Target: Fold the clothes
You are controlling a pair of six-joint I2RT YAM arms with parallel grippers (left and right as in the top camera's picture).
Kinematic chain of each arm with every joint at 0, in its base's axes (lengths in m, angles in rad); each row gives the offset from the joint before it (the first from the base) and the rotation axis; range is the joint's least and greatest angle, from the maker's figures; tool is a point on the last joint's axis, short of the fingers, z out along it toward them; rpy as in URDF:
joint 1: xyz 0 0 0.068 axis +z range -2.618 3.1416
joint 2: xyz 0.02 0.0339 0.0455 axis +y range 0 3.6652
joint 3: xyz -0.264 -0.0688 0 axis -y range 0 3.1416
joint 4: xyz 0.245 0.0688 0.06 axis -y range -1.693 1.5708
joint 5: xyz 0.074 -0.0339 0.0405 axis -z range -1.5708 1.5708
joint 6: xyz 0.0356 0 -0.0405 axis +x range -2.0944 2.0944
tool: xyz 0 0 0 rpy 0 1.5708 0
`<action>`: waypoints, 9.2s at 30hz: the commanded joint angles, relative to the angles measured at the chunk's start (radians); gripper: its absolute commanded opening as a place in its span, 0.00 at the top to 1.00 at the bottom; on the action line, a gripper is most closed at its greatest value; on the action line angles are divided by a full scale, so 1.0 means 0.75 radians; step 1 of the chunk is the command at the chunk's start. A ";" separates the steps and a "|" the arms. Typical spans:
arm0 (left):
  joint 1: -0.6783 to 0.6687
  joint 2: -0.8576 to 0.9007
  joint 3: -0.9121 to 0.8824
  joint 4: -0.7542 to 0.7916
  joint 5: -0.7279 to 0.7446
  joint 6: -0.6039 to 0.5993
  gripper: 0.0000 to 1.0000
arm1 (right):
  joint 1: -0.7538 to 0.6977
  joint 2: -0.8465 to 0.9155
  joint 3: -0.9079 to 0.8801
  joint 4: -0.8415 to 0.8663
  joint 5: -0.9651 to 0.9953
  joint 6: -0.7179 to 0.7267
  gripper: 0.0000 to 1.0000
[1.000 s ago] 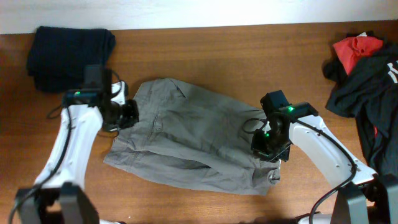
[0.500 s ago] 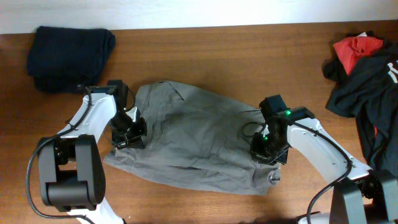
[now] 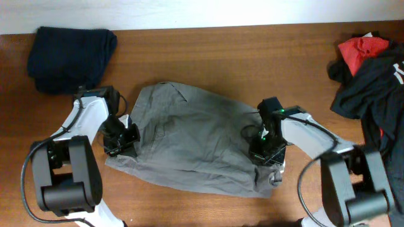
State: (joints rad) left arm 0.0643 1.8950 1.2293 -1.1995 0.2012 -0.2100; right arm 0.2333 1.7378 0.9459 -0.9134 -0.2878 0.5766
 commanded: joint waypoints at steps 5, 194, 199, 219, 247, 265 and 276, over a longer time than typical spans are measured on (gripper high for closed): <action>0.003 0.012 -0.010 0.161 0.061 -0.015 0.99 | -0.110 0.117 -0.009 0.136 -0.021 -0.111 0.78; -0.332 0.094 -0.006 0.436 -0.050 -0.310 0.99 | -0.209 0.394 0.297 0.252 -0.055 -0.379 0.94; -0.332 0.119 -0.006 0.684 -0.011 -0.287 0.97 | -0.209 0.420 0.298 0.415 -0.050 -0.378 0.91; -0.034 0.119 0.452 0.908 0.030 -0.105 0.84 | -0.504 0.419 0.831 0.214 0.241 -0.380 0.78; -0.303 0.131 0.192 0.238 0.081 -0.166 0.74 | -0.504 0.417 1.122 -0.437 0.220 -0.380 0.13; -0.225 0.128 0.557 -0.270 0.072 -0.106 0.99 | -0.504 0.417 1.122 -0.443 0.225 -0.380 0.13; -0.225 0.129 0.566 -0.496 -0.048 0.043 0.87 | -0.504 0.417 1.120 -0.414 0.225 -0.380 0.07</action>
State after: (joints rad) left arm -0.1089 1.9911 1.6363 -1.5940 0.2398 -0.2108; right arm -0.1490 2.0483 1.7733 -1.2255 -0.1242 0.2886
